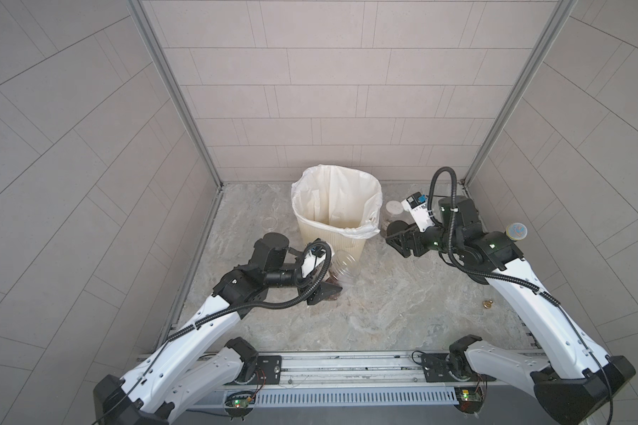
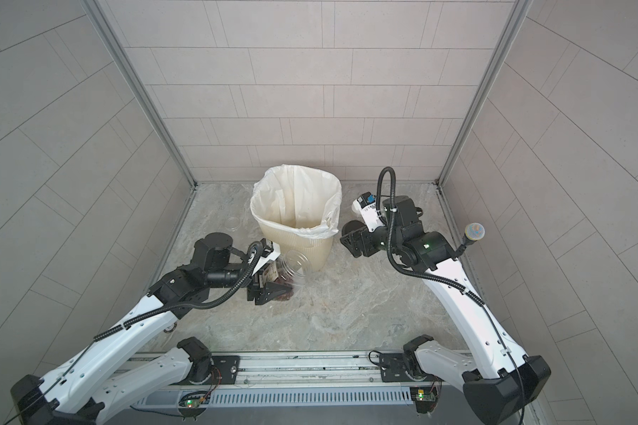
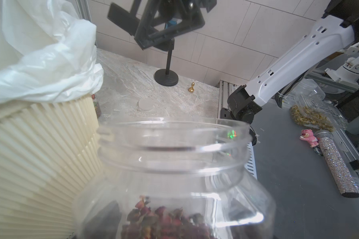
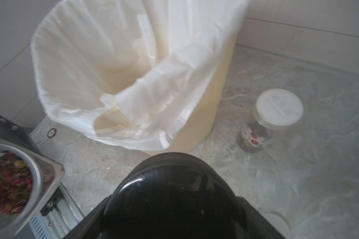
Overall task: Empty the moldy dried flower tea in the jars
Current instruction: Place the lid at the center of the board.
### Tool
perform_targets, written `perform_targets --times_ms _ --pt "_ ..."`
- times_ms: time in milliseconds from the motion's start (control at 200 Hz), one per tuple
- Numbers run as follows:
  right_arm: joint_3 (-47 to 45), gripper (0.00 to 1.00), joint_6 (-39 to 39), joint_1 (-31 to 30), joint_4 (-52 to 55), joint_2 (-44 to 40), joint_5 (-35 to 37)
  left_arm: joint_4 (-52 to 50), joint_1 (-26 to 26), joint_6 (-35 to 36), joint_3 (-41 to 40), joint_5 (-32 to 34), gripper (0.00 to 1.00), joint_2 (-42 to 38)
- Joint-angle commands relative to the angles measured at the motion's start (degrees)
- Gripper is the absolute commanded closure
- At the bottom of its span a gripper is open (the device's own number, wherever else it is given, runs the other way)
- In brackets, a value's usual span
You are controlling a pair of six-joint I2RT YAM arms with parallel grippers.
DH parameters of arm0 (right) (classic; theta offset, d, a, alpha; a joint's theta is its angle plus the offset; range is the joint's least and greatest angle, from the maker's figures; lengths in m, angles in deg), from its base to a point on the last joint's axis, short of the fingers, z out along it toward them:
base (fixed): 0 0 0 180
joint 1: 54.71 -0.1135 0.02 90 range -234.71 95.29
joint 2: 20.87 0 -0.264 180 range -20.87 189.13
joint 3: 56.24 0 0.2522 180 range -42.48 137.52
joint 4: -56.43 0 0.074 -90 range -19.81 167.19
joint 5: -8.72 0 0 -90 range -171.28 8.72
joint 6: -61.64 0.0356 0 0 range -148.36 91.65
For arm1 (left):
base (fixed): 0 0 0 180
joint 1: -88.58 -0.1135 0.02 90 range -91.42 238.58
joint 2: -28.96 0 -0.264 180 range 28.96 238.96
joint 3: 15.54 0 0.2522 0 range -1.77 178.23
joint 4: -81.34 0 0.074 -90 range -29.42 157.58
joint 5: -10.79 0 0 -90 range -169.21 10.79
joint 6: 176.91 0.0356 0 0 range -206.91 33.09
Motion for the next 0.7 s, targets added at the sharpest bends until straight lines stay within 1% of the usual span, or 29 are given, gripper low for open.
perform_targets --times_ms 0,60,125,220,300,335,480,560,695 --pt "-4.23 0.49 7.20 3.48 6.09 -0.87 10.07 4.93 -0.29 -1.43 -1.30 0.74 0.34 -1.32" --pt "-6.60 0.49 9.43 5.89 5.65 -0.50 10.73 5.94 -0.30 -1.97 -1.79 0.96 0.34 -1.36" --pt "-9.27 0.48 11.11 7.37 3.80 -0.12 13.25 6.82 -0.30 -2.51 -2.21 1.30 0.34 -1.50" --pt "-13.37 0.45 12.42 8.80 -1.79 1.00 17.10 8.30 -0.29 -3.35 -2.95 1.36 0.34 -1.50" --pt "-15.58 0.45 14.21 9.81 -6.28 3.01 18.52 9.47 -0.37 -4.17 -3.36 1.31 0.34 -1.38" --pt "-16.27 0.45 14.88 9.91 -7.77 4.29 17.98 9.74 -0.29 -4.41 -3.47 1.36 0.34 -1.40" --pt "-19.66 0.47 17.53 9.29 -11.76 8.40 11.73 9.79 -0.32 -4.46 -3.80 2.02 0.34 -1.50" --pt "-21.43 0.47 17.65 8.14 -11.52 10.18 10.96 9.88 -0.33 -4.46 -4.10 2.28 0.34 -1.50" --pt "-26.58 0.46 19.56 8.04 -13.63 11.72 10.03 10.39 -0.31 -4.76 -4.71 2.76 0.34 -1.50"
